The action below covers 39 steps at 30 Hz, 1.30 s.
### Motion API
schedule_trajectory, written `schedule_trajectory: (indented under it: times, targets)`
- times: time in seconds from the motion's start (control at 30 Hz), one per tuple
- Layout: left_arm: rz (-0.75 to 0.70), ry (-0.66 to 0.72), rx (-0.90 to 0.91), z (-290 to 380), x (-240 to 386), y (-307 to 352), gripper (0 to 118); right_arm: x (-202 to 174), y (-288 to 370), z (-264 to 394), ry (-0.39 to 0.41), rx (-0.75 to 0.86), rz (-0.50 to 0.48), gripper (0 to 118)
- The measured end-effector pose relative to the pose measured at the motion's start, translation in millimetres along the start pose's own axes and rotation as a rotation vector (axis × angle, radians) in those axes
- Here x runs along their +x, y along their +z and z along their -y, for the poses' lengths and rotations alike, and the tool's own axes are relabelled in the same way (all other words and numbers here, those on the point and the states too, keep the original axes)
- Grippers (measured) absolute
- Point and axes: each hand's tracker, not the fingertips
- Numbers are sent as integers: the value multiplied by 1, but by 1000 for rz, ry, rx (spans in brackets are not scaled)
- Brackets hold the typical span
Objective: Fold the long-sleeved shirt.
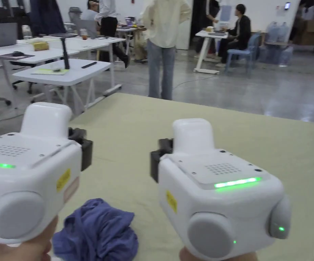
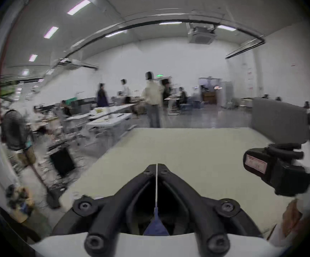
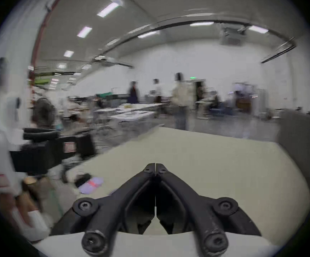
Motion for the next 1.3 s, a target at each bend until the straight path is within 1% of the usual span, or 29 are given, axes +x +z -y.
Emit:
schedule_trajectory:
  times: [0.1, 0.13, 0.2, 0.23, 0.27, 0.3, 0.33, 0.37, 0.4, 0.53, 0.57, 0.67, 0.7, 0.73, 0.77, 0.83, 0.87, 0.93, 0.97, 1.0, 1.03, 1.07, 1.1, 1.13, 1.17, 1.2, 1.23, 1.27, 1.3]
  targets:
    - [-48, 41, -67, 12, -41, -4, 0, -27, -16, 2, -12, -26, -149, 0]
    - [-53, 49, -89, 19, -49, -8, 0, -32, -22, 2, -17, -35, -163, 0]
    - [-35, 49, -124, 31, -54, -23, 0, -23, -24, 8, -34, -43, -163, 0]
    - [-25, 65, -149, 39, -55, -36, 5, -12, -23, 13, -52, -43, -178, 0]
    - [-1, 83, -172, 49, -57, -49, 47, -2, -23, 16, -58, -54, -185, 0]
    - [54, 122, -181, 62, -59, -68, 94, 10, -20, 19, -59, -65, -177, 0]
    - [94, 151, -240, 72, -59, -85, 118, 20, -16, 23, -56, -80, -150, 0]
    - [101, 141, -397, 87, -58, -105, 118, 33, -12, 26, -47, -100, -101, 0]
    - [111, 189, -349, 100, -54, -123, 118, 42, -4, 29, -40, -112, -56, 0]
    - [89, 146, -486, 148, -42, -202, 118, 79, 19, 47, -35, -167, 55, 0]
    - [82, 147, -517, 145, -39, -197, 118, 86, 25, 52, -38, -177, 85, 0]
    - [61, 130, -631, 177, -31, -246, 116, 102, 42, 66, -65, -219, 123, 0]
    - [42, 111, -691, 194, -36, -265, 112, 106, 48, 69, -75, -227, 135, 0]
    - [33, 101, -742, 203, -34, -277, 103, 109, 53, 71, -81, -238, 144, 0]
    - [12, 71, -807, 212, -33, -287, 76, 111, 59, 73, -88, -252, 153, 0]
    - [7, 64, -827, 215, -26, -283, 8, 111, 71, 71, -84, -267, 170, 0]
    - [5, 72, -781, 208, -27, -277, 2, 112, 79, 70, -81, -269, 174, 0]
    - [105, 192, -745, 191, -29, -268, 1, 112, 94, 63, -64, -259, 179, 0]
    - [150, 282, -727, 181, -48, -284, 1, 112, 101, 58, -58, -245, 185, 0]
    - [192, 327, -700, 164, -51, -281, 1, 112, 106, 53, -64, -232, 193, 0]
    - [232, 374, -655, 140, -52, -275, 0, 114, 112, 46, -85, -214, 191, 0]
    - [282, 365, -591, 110, -49, -266, 0, 116, 119, 38, -129, -182, 183, 0]
    - [323, 357, -547, 71, -15, -226, 0, 119, 127, 31, -168, -148, 174, 0]
    - [366, 345, -509, 40, -4, -214, 0, 122, 133, 25, -193, -128, 147, 0]
    - [419, 326, -450, 5, 9, -200, 0, 126, 139, 19, -224, -130, 78, 0]
    - [468, 328, -394, -34, 21, -189, 0, 137, 140, 10, -276, -184, -31, 0]
    - [514, 309, -371, -67, 33, -180, 0, 141, 145, 5, -330, -171, -121, 0]
    - [566, 314, -323, -100, 48, -167, 0, 143, 155, 1, -355, -105, -163, 0]
    - [611, 318, -269, -128, 62, -155, 0, 141, 164, -3, -343, -55, -142, 0]
